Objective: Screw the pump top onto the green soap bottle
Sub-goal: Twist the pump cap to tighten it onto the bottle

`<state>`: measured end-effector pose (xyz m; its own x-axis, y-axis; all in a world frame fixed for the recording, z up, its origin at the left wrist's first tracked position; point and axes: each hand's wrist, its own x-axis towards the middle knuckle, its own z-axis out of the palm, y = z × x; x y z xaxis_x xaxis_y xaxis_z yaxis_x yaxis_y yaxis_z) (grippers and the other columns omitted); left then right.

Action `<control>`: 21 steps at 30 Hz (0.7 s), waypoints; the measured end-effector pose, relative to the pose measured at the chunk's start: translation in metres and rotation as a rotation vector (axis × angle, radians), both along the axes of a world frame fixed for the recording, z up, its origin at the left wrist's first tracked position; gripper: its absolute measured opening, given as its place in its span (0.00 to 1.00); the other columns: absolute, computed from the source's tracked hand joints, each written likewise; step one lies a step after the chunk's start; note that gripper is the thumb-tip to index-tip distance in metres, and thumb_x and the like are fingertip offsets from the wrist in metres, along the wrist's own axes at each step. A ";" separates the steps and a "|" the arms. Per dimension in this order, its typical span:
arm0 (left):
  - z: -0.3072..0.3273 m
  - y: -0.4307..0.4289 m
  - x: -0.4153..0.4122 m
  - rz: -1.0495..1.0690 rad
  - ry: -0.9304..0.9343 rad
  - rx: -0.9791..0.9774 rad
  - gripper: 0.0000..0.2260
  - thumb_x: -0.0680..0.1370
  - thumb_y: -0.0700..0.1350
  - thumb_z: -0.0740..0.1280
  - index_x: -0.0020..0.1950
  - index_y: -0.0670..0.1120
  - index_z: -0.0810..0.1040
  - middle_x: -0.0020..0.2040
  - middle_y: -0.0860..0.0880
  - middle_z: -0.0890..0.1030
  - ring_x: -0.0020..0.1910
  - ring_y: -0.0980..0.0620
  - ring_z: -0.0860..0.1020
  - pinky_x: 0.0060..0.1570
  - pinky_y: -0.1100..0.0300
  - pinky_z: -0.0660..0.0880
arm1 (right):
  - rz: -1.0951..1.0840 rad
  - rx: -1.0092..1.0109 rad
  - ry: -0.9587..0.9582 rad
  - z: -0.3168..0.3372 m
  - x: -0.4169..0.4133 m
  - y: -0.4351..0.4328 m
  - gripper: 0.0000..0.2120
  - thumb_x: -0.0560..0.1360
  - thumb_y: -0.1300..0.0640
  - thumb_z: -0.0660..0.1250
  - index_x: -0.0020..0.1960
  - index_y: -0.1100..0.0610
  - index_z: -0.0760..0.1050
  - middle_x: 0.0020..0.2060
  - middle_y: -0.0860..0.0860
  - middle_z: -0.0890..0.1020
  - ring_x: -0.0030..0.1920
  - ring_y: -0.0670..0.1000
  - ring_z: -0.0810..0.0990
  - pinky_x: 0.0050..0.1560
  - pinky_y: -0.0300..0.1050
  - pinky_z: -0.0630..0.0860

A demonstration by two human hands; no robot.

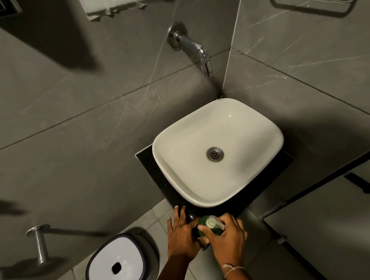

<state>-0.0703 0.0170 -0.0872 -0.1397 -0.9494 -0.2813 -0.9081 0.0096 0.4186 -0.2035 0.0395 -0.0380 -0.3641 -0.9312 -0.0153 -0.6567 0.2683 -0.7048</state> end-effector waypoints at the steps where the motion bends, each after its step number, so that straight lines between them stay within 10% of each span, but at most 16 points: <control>1: 0.000 0.000 0.000 -0.004 -0.001 -0.002 0.24 0.68 0.56 0.69 0.64 0.59 0.73 0.80 0.47 0.51 0.77 0.46 0.38 0.77 0.43 0.44 | 0.014 0.004 -0.015 -0.001 -0.001 0.000 0.22 0.55 0.34 0.75 0.38 0.45 0.70 0.37 0.42 0.77 0.43 0.48 0.71 0.44 0.49 0.69; 7: 0.001 -0.001 -0.001 -0.009 -0.003 0.002 0.27 0.68 0.62 0.70 0.65 0.60 0.71 0.80 0.47 0.50 0.78 0.45 0.38 0.76 0.43 0.43 | 0.170 -0.051 -0.126 0.001 -0.015 -0.006 0.19 0.59 0.49 0.79 0.49 0.42 0.81 0.41 0.41 0.77 0.47 0.49 0.74 0.44 0.41 0.75; 15: 0.004 0.000 -0.001 -0.004 -0.011 0.000 0.24 0.69 0.54 0.69 0.64 0.59 0.72 0.79 0.47 0.52 0.78 0.45 0.39 0.76 0.42 0.45 | 0.058 -0.015 0.050 0.001 -0.001 -0.003 0.20 0.57 0.37 0.77 0.40 0.48 0.76 0.37 0.43 0.78 0.43 0.49 0.72 0.45 0.48 0.69; 21: 0.003 0.001 -0.002 -0.010 -0.017 -0.001 0.28 0.68 0.61 0.71 0.67 0.59 0.70 0.79 0.46 0.51 0.78 0.45 0.39 0.76 0.42 0.43 | 0.167 -0.017 0.040 0.001 -0.015 -0.006 0.17 0.60 0.56 0.80 0.47 0.46 0.82 0.38 0.43 0.77 0.45 0.52 0.74 0.45 0.47 0.72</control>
<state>-0.0722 0.0176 -0.0847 -0.1441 -0.9482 -0.2830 -0.9150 0.0187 0.4031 -0.2186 0.0335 -0.0368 -0.2046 -0.9788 0.0127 -0.7190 0.1414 -0.6805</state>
